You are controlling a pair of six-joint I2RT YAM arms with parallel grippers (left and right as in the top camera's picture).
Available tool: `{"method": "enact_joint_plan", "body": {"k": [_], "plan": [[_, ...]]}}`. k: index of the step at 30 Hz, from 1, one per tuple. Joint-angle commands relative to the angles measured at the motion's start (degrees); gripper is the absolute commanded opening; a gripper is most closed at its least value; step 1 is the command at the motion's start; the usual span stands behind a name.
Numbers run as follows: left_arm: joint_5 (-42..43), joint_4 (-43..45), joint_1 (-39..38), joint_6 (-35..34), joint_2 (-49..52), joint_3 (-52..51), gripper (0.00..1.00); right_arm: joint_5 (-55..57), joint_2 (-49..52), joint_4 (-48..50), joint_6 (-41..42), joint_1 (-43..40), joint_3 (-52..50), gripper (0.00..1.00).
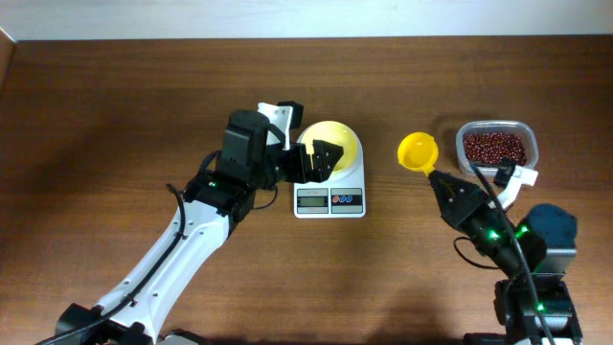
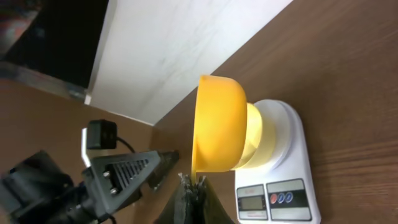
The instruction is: Scoop item into bowl and weigh 50g on scale
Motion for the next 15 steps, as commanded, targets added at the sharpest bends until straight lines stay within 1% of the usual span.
{"method": "enact_joint_plan", "body": {"k": [1, 3, 4, 6, 7, 8, 9, 11, 12, 14, 15], "plan": [[1.2, -1.8, -0.1, 1.2, -0.9, 1.1, 0.99, -4.2, -0.5, 0.0, -0.3, -0.7, 0.6, 0.04], [1.2, -3.7, -0.1, 1.2, -0.9, 1.1, 0.99, -4.1, -0.5, -0.1, -1.2, -1.4, 0.6, 0.04], [1.2, -4.2, -0.1, 1.4, -0.9, 1.1, 0.99, -4.0, -0.5, -0.1, -3.4, -1.4, 0.6, 0.04], [1.2, -4.7, -0.2, 5.0, -0.9, 1.1, 1.0, -2.8, -0.5, 0.1, -6.5, -1.4, 0.6, 0.04], [1.7, -5.1, -0.2, 7.2, -0.9, 1.1, 0.94, -0.9, -0.5, 0.1, -7.6, -1.4, 0.6, 0.04], [2.8, -5.9, -0.2, 9.7, -0.9, 1.1, 0.87, 3.2, -0.5, 0.1, -7.7, -1.4, 0.6, 0.04], [3.2, -7.1, -0.2, 11.5, -1.4, 1.1, 0.75, 7.4, -0.5, 0.5, -7.7, -1.4, 0.6, 0.04], [3.0, -9.7, -0.2, 15.2, -3.4, 1.1, 0.6, 13.4, -0.5, 2.0, -7.7, -1.4, 0.6, 0.04], [2.1, -10.8, -0.2, 16.0, -4.5, 1.1, 0.52, 16.4, -0.5, 3.1, -7.7, -1.4, 0.6, 0.04], [-1.3, -13.5, -0.2, 16.0, -7.8, 1.1, 0.26, 20.6, -0.4, 5.7, -7.7, -1.4, 0.6, 0.04], [-1.6, -14.1, -0.2, 16.0, -9.1, 1.1, 0.17, 22.5, -0.2, 7.5, -7.7, -1.4, 0.6, 0.04]]}}
